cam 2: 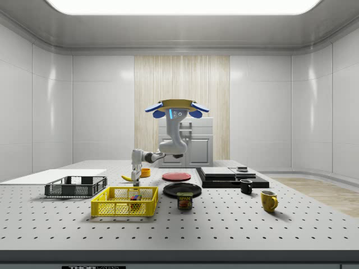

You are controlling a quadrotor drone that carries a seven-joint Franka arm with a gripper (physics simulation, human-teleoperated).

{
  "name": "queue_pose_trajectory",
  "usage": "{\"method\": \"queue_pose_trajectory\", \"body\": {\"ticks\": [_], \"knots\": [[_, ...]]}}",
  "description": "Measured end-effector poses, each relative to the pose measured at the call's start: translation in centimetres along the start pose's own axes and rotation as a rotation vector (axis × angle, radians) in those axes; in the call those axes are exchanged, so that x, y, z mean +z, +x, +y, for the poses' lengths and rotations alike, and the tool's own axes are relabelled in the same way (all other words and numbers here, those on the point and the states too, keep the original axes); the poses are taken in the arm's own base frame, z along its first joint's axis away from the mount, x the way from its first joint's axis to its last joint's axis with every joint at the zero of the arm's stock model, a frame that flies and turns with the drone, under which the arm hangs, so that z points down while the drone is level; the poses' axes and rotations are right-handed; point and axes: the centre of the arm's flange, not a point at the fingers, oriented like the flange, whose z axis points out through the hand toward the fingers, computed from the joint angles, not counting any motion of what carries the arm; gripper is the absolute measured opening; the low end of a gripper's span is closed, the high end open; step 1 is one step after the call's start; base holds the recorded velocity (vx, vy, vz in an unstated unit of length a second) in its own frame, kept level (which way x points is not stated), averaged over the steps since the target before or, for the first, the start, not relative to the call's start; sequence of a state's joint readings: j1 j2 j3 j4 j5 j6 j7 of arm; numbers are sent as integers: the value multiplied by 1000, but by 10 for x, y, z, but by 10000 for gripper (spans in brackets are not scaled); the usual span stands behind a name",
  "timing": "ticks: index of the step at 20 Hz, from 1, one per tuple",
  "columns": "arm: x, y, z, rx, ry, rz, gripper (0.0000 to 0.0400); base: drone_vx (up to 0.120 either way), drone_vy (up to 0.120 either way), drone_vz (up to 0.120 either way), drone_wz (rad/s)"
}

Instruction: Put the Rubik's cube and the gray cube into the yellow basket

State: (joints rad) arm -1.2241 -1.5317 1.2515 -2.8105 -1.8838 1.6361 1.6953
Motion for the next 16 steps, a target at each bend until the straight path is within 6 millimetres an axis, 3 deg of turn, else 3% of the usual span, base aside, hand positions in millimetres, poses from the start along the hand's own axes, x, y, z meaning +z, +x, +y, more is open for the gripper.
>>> {"method": "queue_pose_trajectory", "body": {"ticks": [14,16], "knots": [[15,0,0,0,0,0,400,0,0,0,0],[17,0,0,0,0,0,358,0,0,0,0]]}}
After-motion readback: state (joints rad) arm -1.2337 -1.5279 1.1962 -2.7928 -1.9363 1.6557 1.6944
